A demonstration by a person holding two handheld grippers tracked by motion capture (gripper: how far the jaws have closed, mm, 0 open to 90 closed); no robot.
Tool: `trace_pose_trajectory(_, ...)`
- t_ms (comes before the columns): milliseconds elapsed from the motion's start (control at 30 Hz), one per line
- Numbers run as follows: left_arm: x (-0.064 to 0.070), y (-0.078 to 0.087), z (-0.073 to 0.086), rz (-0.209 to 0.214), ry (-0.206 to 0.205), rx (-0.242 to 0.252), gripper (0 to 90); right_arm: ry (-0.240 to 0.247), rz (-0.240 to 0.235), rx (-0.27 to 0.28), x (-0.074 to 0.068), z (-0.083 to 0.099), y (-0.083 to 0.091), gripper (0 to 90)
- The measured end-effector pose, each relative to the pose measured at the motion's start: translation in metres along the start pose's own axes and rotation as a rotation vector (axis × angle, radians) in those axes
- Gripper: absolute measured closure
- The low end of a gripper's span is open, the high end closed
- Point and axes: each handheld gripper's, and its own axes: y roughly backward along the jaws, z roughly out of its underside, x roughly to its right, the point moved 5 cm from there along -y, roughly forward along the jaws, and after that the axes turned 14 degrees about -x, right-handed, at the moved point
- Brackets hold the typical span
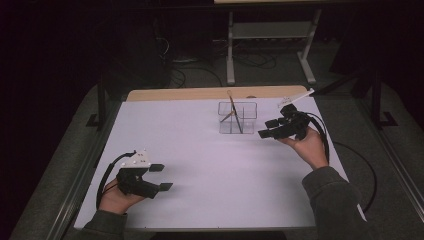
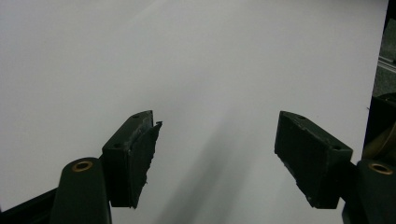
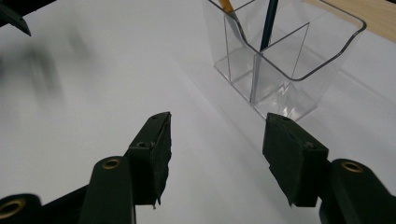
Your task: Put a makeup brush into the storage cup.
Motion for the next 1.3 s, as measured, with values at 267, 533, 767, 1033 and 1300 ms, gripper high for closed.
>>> trace_pose_trajectory(267,0.0,-0.002,0.002,0.007,0.007,-0.006,27.8,0.002,-0.02,0.01,-0.006,0.008,-0.001,38.0)
trace_pose_trajectory(533,-0.002,-0.002,0.002,-0.004,0.008,-0.002,27.3,0.006,-0.019,0.016,-0.011,0.018,-0.002,36.0)
trace_pose_trajectory(767,-0.002,-0.001,0.002,-0.014,0.007,-0.001,27.1,0.015,-0.016,0.037,-0.014,0.025,-0.001,34.6)
trace_pose_trajectory(1033,-0.004,0.0,0.004,-0.021,0.013,0.001,26.5,0.006,-0.017,0.031,-0.017,0.035,-0.001,32.5)
trace_pose_trajectory(1300,-0.006,0.003,0.005,-0.026,0.015,0.006,26.2,0.01,-0.008,0.068,-0.024,0.042,0.006,31.0)
